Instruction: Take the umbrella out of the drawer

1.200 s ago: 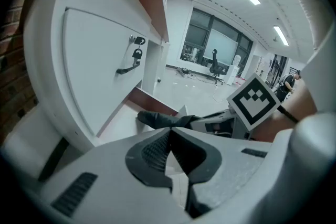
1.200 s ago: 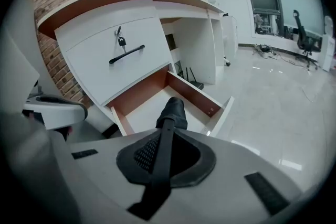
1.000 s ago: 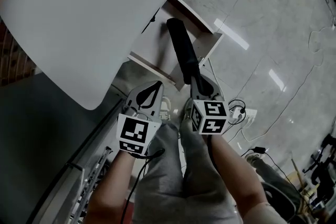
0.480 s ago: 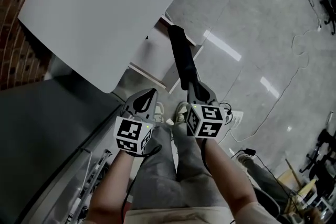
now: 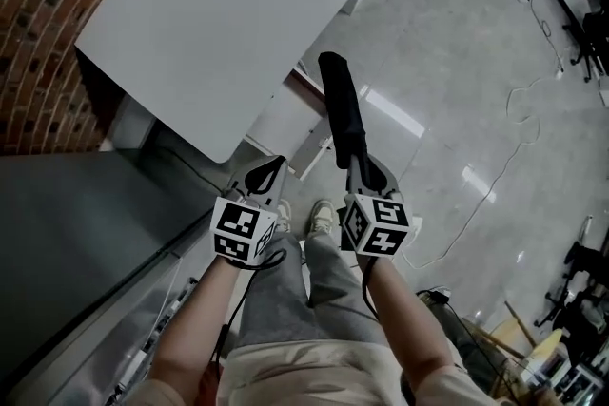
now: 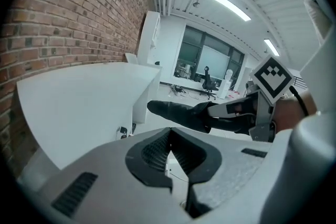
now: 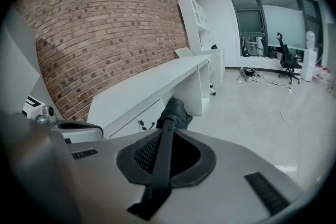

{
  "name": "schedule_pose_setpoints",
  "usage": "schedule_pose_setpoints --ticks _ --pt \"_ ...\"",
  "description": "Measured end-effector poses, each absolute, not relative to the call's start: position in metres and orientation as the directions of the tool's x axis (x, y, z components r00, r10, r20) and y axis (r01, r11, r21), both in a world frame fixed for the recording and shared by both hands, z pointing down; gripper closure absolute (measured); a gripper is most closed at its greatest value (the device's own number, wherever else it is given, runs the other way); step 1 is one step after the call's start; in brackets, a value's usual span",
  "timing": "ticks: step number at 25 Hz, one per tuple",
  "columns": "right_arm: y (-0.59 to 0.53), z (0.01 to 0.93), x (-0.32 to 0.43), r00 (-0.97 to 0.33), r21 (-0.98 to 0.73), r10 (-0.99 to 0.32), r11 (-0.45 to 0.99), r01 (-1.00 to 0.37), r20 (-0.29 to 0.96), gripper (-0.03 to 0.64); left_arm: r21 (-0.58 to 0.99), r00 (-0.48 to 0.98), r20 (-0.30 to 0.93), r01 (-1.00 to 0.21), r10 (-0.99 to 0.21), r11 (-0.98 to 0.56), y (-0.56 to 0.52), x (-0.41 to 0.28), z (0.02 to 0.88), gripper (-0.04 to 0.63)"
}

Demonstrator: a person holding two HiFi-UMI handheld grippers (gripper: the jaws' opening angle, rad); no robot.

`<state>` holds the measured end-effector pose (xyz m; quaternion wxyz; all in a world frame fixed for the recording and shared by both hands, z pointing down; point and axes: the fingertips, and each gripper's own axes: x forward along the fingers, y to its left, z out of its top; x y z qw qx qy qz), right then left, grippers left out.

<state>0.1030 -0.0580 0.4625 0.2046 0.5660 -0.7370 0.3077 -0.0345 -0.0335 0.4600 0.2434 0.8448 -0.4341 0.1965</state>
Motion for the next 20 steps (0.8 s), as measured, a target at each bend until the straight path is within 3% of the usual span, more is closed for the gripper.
schedule_pose_setpoints --ticks 20 --pt "-0.081 0.201 0.128 -0.278 -0.165 -0.88 0.23 -0.959 0.385 0.592 0.145 0.562 0.392 -0.819 -0.728 -0.555 -0.06 -0.024 0.237 0.588"
